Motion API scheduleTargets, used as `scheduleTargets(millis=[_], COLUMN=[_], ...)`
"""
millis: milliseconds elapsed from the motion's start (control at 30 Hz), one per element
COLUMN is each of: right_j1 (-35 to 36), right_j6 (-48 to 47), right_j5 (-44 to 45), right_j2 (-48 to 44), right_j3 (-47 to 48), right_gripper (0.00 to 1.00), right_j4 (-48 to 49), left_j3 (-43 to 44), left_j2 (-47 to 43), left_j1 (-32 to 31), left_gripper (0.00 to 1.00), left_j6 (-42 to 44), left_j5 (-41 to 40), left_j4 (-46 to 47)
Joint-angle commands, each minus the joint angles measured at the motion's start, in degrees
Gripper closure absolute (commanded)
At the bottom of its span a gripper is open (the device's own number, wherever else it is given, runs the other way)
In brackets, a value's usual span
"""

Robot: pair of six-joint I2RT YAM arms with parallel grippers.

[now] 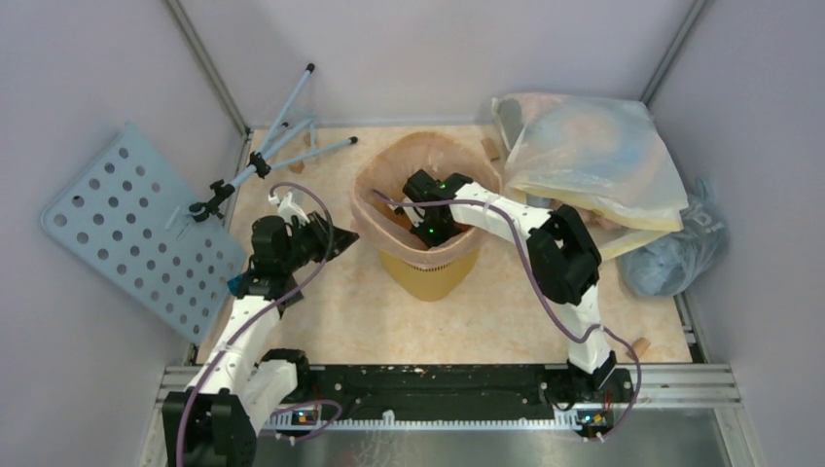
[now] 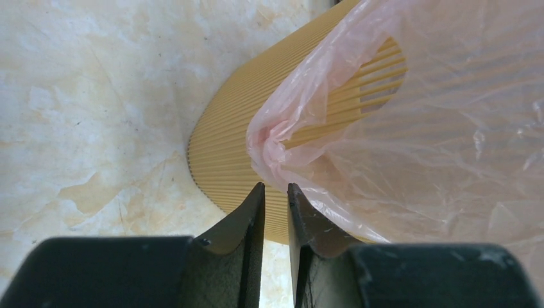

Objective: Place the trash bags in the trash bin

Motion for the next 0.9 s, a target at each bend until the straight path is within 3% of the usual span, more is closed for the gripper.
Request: scheduleTargets(millis=[0,300,867], right_j1=[-0.3,-0.2,-0.2], right_j6=[-1.0,-1.0,0.7], right_j5=[0.1,-0.2,0.8], right_j2=[2.0,3.2,-5.3], right_j3=[2.6,3.0,3.0], right_gripper=[1.0,1.0,1.0], right_j4=[-3.0,-3.3,-3.9], left_j3=[2.5,3.5,5.9], left_j2=[-1.4,-2.3,-2.3], left_j1=[0.3,0.5,0.5], left_gripper=[0.75,0.75,0.75], left_j6=[0.8,2.0,2.4], left_j5=[-1.6,-2.4,-3.5], left_j4=[-0.3,-2.7,-4.7])
